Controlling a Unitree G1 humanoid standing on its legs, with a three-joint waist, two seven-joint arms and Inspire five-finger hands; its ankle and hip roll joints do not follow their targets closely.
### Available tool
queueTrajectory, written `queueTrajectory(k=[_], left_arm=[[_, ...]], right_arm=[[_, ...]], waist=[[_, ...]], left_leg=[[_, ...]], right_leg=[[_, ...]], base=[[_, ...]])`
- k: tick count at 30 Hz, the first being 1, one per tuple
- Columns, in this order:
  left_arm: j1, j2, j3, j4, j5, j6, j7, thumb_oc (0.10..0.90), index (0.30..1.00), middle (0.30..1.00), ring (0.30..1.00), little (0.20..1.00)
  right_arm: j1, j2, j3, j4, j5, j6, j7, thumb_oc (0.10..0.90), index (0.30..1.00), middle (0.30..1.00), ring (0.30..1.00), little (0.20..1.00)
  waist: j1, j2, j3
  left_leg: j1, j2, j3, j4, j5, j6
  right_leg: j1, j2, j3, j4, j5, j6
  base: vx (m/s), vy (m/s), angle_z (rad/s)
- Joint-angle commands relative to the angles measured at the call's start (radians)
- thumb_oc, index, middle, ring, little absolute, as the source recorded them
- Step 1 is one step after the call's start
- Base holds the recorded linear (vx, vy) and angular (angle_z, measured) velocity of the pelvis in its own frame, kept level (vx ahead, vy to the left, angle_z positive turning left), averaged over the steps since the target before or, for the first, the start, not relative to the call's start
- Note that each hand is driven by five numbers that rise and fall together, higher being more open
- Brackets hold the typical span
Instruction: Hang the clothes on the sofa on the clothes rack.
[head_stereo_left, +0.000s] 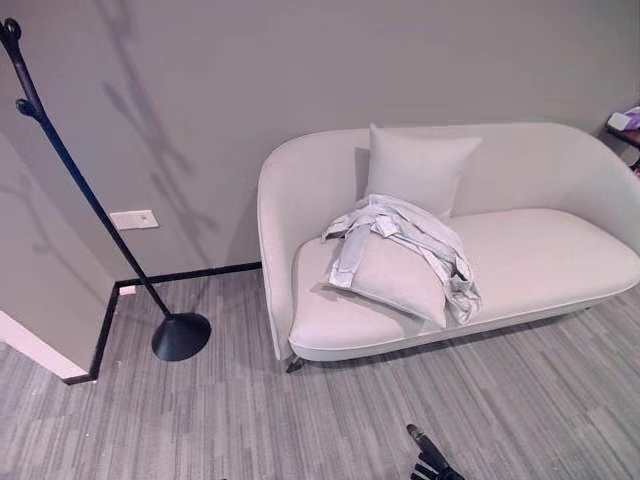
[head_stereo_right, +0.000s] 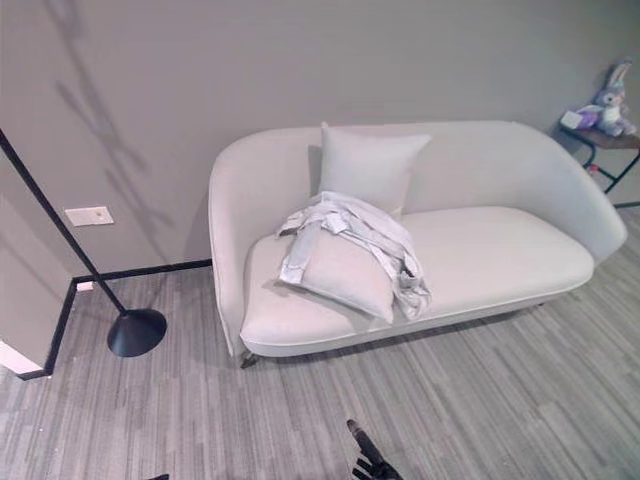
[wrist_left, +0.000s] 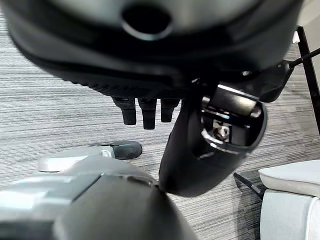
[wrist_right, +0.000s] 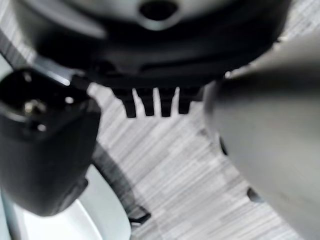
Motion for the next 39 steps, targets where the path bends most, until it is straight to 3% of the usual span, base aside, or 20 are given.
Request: queueTrajectory(k=[1, 3, 4, 5, 6, 8, 13, 15, 16, 19, 20, 21, 23, 26, 28, 30, 31, 35, 38, 39], left_arm=[[-0.038, -0.073, -0.031, 0.052, 0.035, -0.004, -0.035, 0.8, 0.9, 0.9, 0.9, 0.9], [-0.076, -0.057, -0.063, 0.024, 0.082, -0.023, -0.019, 0.8, 0.9, 0.9, 0.9, 0.9], [-0.076, -0.057, -0.063, 0.024, 0.082, -0.023, -0.019, 0.8, 0.9, 0.9, 0.9, 0.9], [-0.082, -0.048, -0.074, 0.016, 0.092, -0.026, -0.009, 0.8, 0.9, 0.9, 0.9, 0.9], [-0.068, -0.029, -0.052, 0.029, 0.081, -0.025, -0.002, 0.8, 0.9, 0.9, 0.9, 0.9], [-0.055, -0.008, -0.02, 0.05, 0.079, -0.036, 0.01, 0.8, 0.9, 0.9, 0.9, 0.9], [-0.063, -0.018, -0.022, 0.053, 0.074, -0.042, 0.033, 0.8, 0.9, 0.9, 0.9, 0.9], [-0.049, -0.042, 0.004, 0.022, 0.005, -0.047, 0.036, 0.8, 0.9, 0.9, 0.9, 0.9], [-0.039, -0.049, 0.023, 0.022, -0.012, -0.041, 0.043, 0.8, 0.9, 0.9, 0.9, 0.9], [-0.043, -0.08, -0.023, -0.005, -0.001, -0.053, 0.026, 0.8, 0.9, 0.9, 0.9, 0.9], [-0.049, -0.076, -0.021, -0.006, 0.001, -0.056, 0.02, 0.8, 0.9, 0.9, 0.9, 0.9], [-0.044, -0.075, -0.003, 0.007, -0.01, -0.051, 0.019, 0.8, 0.9, 0.9, 0.9, 0.9], [-0.029, -0.083, 0.026, 0.049, -0.021, -0.036, 0.008, 0.8, 0.9, 0.9, 0.9, 0.9], [-0.018, -0.092, 0.079, 0.062, -0.087, -0.024, 0.015, 0.8, 0.9, 0.9, 0.9, 0.9], [0.003, -0.088, 0.101, 0.07, -0.088, -0.014, 0.019, 0.8, 0.9, 0.9, 0.9, 0.9], [0.003, -0.088, 0.101, 0.07, -0.088, -0.014, 0.02, 0.8, 0.9, 0.9, 0.9, 0.9], [-0.013, -0.058, 0.077, 0.012, -0.015, -0.027, 0.049, 0.8, 0.9, 0.9, 0.9, 0.9], [-0.056, -0.031, 0.01, -0.108, 0.028, -0.041, 0.075, 0.8, 0.9, 0.9, 0.9, 0.9], [-0.069, -0.011, -0.02, -0.118, 0.057, -0.034, 0.078, 0.8, 0.9, 0.9, 0.9, 0.9], [-0.074, 0.001, 0.008, -0.104, 0.041, -0.031, 0.089, 0.8, 0.9, 0.9, 0.9, 0.9]], right_arm=[[0.003, 0.084, 0.015, 0.019, -0.016, 0.035, 0.037, 0.8, 0.9, 0.9, 0.9, 0.9], [-0.006, 0.069, -0.009, 0.015, -0.05, 0.041, 0.039, 0.8, 0.9, 0.9, 0.9, 0.9], [-0.006, 0.069, -0.009, 0.015, -0.05, 0.041, 0.039, 0.8, 0.9, 0.9, 0.9, 0.9], [-0.002, 0.07, -0.015, 0.021, -0.076, 0.055, 0.047, 0.8, 0.9, 0.9, 0.9, 0.9], [0.004, 0.073, -0.013, 0.022, -0.091, 0.057, 0.052, 0.8, 0.9, 0.9, 0.9, 0.9], [0.008, 0.083, 0.006, 0.019, -0.123, 0.047, 0.055, 0.8, 0.9, 0.9, 0.9, 0.9], [-0.011, 0.071, 0.021, 0.022, -0.123, 0.042, 0.047, 0.8, 0.9, 0.9, 0.9, 0.9], [-0.023, 0.03, 0.052, 0.0, -0.123, 0.011, 0.029, 0.8, 0.9, 0.9, 0.9, 0.9], [-0.008, 0.016, 0.043, 0.011, -0.123, 0.008, 0.021, 0.8, 0.9, 0.9, 0.9, 0.9], [0.004, -0.016, 0.061, 0.02, -0.157, 0.012, 0.014, 0.8, 0.9, 0.9, 0.9, 0.9], [0.004, -0.024, 0.061, 0.024, -0.175, 0.006, 0.013, 0.8, 0.9, 0.9, 0.9, 0.9], [0.003, -0.025, 0.063, 0.03, -0.192, 0.006, 0.014, 0.8, 0.9, 0.9, 0.9, 0.9], [0.0, -0.017, 0.082, 0.03, -0.228, 0.002, 0.006, 0.8, 0.9, 0.9, 0.9, 0.9], [-0.009, 0.016, 0.13, -0.019, -0.26, 0.0, -0.006, 0.8, 0.9, 0.9, 0.9, 0.9], [-0.001, 0.047, 0.208, -0.094, -0.337, -0.002, -0.012, 0.8, 0.9, 0.9, 0.9, 0.9], [-0.001, 0.047, 0.208, -0.094, -0.337, -0.002, -0.012, 0.8, 0.9, 0.9, 0.9, 0.9], [-0.002, 0.057, 0.281, -0.208, -0.425, -0.012, -0.018, 0.8, 0.9, 0.9, 0.9, 0.9], [-0.014, 0.007, 0.287, -0.355, -0.527, -0.01, -0.058, 0.8, 0.9, 0.9, 0.9, 0.9], [-0.028, -0.01, 0.266, -0.383, -0.537, -0.007, -0.092, 0.8, 0.9, 0.9, 0.9, 0.9], [-0.023, -0.024, 0.271, -0.478, -0.591, -0.004, -0.123, 0.8, 0.9, 0.9, 0.9, 0.9]], waist=[[0.011, 0.042, 0.021], [-0.004, 0.016, 0.009], [-0.004, 0.016, 0.01], [-0.012, 0.011, 0.0], [-0.009, -0.017, -0.02], [0.016, -0.043, -0.031], [0.013, -0.011, -0.025], [0.009, 0.036, -0.011], [0.001, 0.044, -0.016], [0.028, 0.039, -0.007], [0.03, 0.042, -0.01], [0.036, 0.056, -0.021], [0.059, 0.079, -0.035], [0.093, 0.067, -0.021], [0.097, 0.037, -0.03], [0.097, 0.037, -0.029], [0.104, -0.012, -0.028], [0.065, -0.017, 0.009], [0.04, -0.008, 0.015], [0.038, -0.018, 0.02]], left_leg=[[-0.037, -0.097, -0.02, -0.008, -0.087, 0.092], [-0.023, -0.036, -0.019, -0.008, -0.103, 0.032], [-0.023, -0.036, -0.018, -0.008, -0.103, 0.032], [0.003, 0.006, -0.04, -0.008, -0.109, 0.001], [0.013, 0.061, -0.048, -0.008, -0.094, -0.043], [0.036, 0.135, -0.034, -0.008, -0.065, -0.102], [-0.01, 0.239, -0.077, -0.004, 0.042, -0.131], [-0.077, 0.376, -0.049, 0.097, 0.415, -0.159], [-0.092, 0.415, 0.069, 0.109, 0.485, -0.17], [-0.174, 0.171, -0.032, 0.133, 0.194, -0.066], [-0.196, -0.026, 0.033, 0.092, 0.045, 0.026], [-0.21, -0.072, 0.08, 0.072, 0.04, 0.047], [-0.227, -0.168, 0.047, 0.04, 0.044, 0.057], [-0.276, -0.168, 0.014, 0.05, 0.084, 0.027], [-0.202, -0.163, 0.022, 0.014, 0.072, 0.072], [-0.201, -0.163, 0.022, 0.013, 0.072, 0.072], [-0.142, -0.146, 0.049, -0.007, 0.036, 0.1], [-0.076, -0.147, 0.049, -0.008, -0.019, 0.147], [-0.046, -0.133, 0.01, -0.008, -0.037, 0.149], [-0.037, -0.127, -0.023, -0.008, -0.05, 0.133]], right_leg=[[0.016, 0.038, -0.007, 0.196, -0.136, 0.013], [0.008, -0.157, 0.119, -0.155, 0.116, 0.08], [0.009, -0.157, 0.119, -0.156, 0.116, 0.08], [0.005, -0.276, 0.182, -0.193, 0.254, 0.124], [0.011, -0.301, 0.297, -0.167, 0.348, 0.142], [0.028, -0.236, 0.291, -0.133, 0.167, 0.142], [0.04, -0.131, 0.244, -0.096, -0.009, 0.109], [0.09, 0.03, 0.192, -0.178, -0.039, 0.026], [0.133, 0.073, 0.145, -0.241, -0.045, 0.006], [0.133, 0.095, 0.122, -0.258, -0.075, -0.007], [0.137, 0.112, 0.077, -0.258, -0.078, -0.004], [0.139, 0.133, 0.066, -0.258, -0.085, -0.005], [0.154, 0.184, 0.057, -0.258, -0.103, -0.021], [0.193, 0.212, 0.065, -0.258, -0.124, -0.034], [0.241, 0.243, 0.072, -0.256, -0.144, -0.048], [0.242, 0.242, 0.072, -0.256, -0.144, -0.047], [0.222, 0.222, 0.055, -0.067, -0.18, -0.029], [0.097, 0.112, 0.023, 0.302, -0.047, 0.075], [0.01, 0.079, 0.069, 0.467, -0.021, 0.068], [-0.02, 0.048, 0.084, 0.391, -0.037, 0.043]], base=[[0.1, -0.391, 0.01], [0.25, -0.616, -0.04], [0.34, -0.631, -0.08], [0.4, -0.926, -0.01], [0.5, -1.164, 0.38], [0.32, -0.871, 0.21], [0.1, -0.434, 0.04], [0.15, -0.927, 0.32], [0.22, -1.028, -0.02], [0.08, -0.529, 0.32], [0.05, -0.406, -0.74], [0.07, -0.299, 0.38], [0.17, -0.124, 0.83], [0.15, -0.093, -0.15], [0.25, -0.09, -0.7], [0.2, -0.058, -0.26], [0.28, -0.051, -0.17], [0.18, 0.054, -0.29], [0.19, 0.006, 0.52], [0.27, -0.183, 0.87]])
